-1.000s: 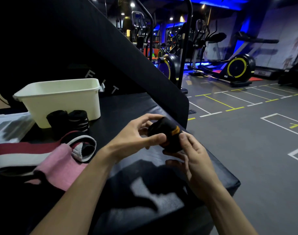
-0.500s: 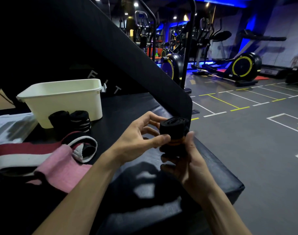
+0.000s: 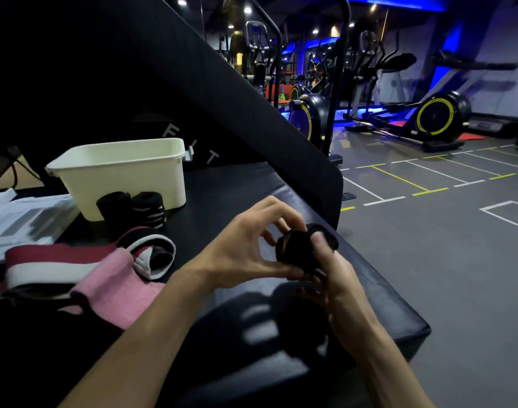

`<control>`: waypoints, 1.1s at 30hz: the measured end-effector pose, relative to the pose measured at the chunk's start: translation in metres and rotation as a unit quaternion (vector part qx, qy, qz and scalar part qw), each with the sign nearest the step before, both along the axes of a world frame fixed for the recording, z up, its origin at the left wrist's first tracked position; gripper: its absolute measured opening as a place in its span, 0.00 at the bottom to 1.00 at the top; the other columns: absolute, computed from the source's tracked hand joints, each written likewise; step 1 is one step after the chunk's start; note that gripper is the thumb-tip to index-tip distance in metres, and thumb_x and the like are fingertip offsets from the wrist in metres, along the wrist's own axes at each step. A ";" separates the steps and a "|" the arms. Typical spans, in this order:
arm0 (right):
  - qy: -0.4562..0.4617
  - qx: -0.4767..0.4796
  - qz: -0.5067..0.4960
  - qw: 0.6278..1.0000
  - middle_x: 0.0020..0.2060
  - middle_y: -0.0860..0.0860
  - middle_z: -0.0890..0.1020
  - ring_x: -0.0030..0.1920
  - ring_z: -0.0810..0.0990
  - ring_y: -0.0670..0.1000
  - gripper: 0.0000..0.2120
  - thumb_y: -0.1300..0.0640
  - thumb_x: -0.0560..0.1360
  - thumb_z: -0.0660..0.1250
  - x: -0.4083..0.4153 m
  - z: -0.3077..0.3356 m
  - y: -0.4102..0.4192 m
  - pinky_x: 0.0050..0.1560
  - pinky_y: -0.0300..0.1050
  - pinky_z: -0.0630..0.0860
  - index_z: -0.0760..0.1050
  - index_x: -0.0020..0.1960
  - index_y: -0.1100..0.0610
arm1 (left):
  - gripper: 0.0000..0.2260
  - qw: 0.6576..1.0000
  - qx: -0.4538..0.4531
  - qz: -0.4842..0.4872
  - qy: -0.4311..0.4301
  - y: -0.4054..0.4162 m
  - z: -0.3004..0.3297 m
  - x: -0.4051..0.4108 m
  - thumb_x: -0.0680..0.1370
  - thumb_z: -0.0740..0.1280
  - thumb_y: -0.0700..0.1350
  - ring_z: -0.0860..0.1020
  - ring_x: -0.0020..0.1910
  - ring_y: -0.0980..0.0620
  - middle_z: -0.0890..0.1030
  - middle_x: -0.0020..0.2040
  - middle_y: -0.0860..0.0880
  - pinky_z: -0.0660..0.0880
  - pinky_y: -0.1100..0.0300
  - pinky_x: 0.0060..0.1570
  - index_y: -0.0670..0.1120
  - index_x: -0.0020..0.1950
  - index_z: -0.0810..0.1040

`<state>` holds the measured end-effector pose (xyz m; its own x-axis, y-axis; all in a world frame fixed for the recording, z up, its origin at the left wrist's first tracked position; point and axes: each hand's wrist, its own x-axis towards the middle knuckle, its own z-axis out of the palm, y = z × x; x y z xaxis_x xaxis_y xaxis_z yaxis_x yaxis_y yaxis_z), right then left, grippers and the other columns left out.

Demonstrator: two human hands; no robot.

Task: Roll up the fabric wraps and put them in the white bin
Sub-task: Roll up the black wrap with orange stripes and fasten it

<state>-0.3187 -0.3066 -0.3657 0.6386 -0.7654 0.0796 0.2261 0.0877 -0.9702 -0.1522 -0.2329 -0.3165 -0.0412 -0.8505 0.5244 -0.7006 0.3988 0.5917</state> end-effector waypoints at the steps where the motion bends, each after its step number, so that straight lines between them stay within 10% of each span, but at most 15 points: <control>1: -0.005 -0.019 -0.013 1.000 0.51 0.53 0.87 0.49 0.86 0.51 0.25 0.35 0.72 0.66 -0.001 0.000 0.002 0.40 0.43 0.80 0.82 0.58 0.53 | 0.25 1.000 0.014 0.000 0.010 0.000 0.001 -0.001 0.69 0.83 0.47 0.80 0.57 0.47 0.78 0.58 0.51 0.79 0.53 0.52 0.49 0.61 0.78; 8: -0.087 -0.026 -0.050 0.995 0.54 0.58 0.86 0.54 0.86 0.57 0.30 0.37 0.68 0.72 0.002 -0.002 0.007 0.46 0.48 0.82 0.80 0.60 0.58 | 0.31 0.976 0.165 0.094 0.103 0.020 0.008 -0.001 0.68 0.77 0.65 0.83 0.58 0.58 0.82 0.61 0.56 0.80 0.50 0.60 0.58 0.67 0.76; 23: -0.056 -0.024 0.091 0.994 0.56 0.60 0.85 0.59 0.84 0.59 0.38 0.28 0.64 0.73 0.040 -0.011 0.051 0.58 0.56 0.82 0.82 0.61 0.56 | 0.28 0.922 0.050 0.172 0.344 0.099 -0.035 0.007 0.63 0.82 0.53 0.85 0.55 0.50 0.87 0.53 0.47 0.80 0.55 0.58 0.48 0.61 0.82; 33: -0.039 -0.052 0.008 0.998 0.44 0.55 0.86 0.41 0.87 0.62 0.48 0.21 0.52 0.73 0.079 -0.012 0.091 0.40 0.58 0.80 0.72 0.57 0.56 | 0.31 0.965 -0.001 0.246 -0.091 0.147 -0.009 0.019 0.70 0.77 0.58 0.73 0.67 0.59 0.76 0.65 0.61 0.71 0.58 0.67 0.59 0.72 0.74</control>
<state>-0.2400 -0.2155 -0.3780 0.6390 -0.7406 0.2080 0.3009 -0.0083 -0.9536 -0.1333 -0.0854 -0.3253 0.2767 -0.7897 0.5475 -0.8974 -0.0086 0.4411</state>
